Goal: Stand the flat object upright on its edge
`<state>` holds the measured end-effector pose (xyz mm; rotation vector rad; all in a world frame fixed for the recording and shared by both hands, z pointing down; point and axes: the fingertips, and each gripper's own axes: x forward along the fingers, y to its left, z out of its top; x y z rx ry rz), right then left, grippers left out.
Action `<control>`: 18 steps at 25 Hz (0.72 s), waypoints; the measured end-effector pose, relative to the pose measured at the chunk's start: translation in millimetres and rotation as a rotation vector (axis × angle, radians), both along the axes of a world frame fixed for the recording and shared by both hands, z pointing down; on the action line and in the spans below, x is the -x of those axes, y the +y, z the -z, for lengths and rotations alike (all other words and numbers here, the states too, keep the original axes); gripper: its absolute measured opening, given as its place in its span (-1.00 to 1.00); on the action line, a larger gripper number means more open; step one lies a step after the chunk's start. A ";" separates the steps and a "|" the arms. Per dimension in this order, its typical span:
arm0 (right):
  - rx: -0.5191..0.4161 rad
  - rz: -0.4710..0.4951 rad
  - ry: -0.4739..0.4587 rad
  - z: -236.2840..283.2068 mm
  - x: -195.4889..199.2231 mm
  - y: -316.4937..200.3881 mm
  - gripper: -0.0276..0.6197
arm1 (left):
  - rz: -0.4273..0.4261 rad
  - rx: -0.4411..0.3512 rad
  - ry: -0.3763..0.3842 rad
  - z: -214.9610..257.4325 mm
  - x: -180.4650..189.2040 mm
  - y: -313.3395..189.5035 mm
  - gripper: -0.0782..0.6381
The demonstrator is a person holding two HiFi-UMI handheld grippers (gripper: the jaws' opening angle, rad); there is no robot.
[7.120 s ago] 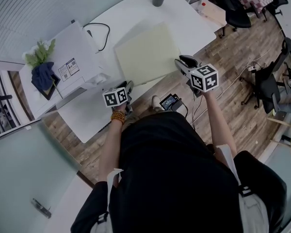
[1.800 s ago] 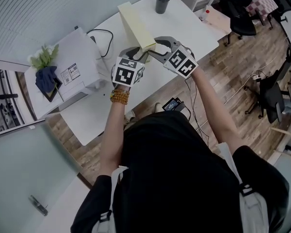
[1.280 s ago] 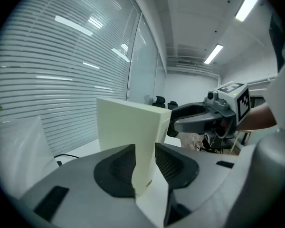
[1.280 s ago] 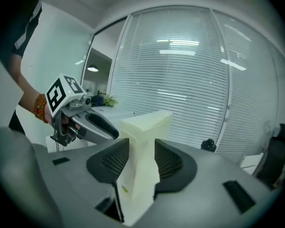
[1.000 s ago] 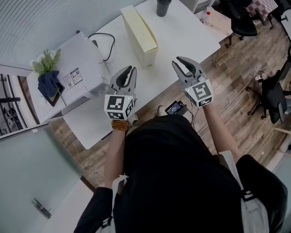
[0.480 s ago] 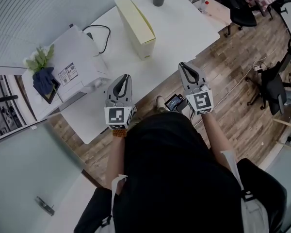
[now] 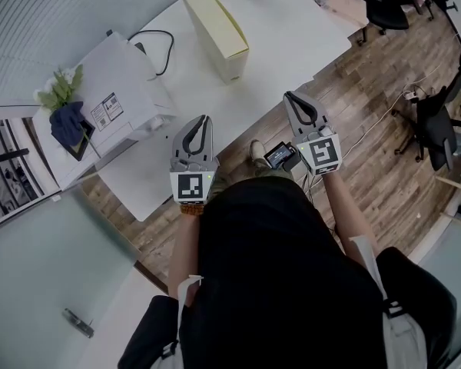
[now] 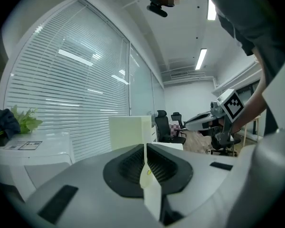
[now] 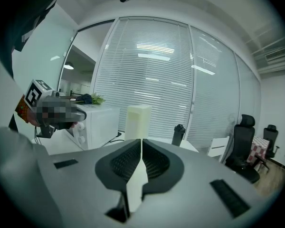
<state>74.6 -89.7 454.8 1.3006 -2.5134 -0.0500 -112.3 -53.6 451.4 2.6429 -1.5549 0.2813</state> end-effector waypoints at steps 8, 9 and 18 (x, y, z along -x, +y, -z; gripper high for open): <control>-0.004 -0.004 0.025 2.6 3.4 0.8 -0.88 | 0.000 -0.008 -0.004 -1.7 4.7 -2.7 -0.72; -0.006 -0.005 0.028 3.5 3.6 -0.1 -0.88 | -0.001 -0.010 -0.006 -1.3 4.7 -3.1 -0.72; -0.007 -0.008 0.038 8.7 9.8 -6.4 -0.88 | 0.003 -0.018 -0.019 0.7 11.8 -8.3 -0.72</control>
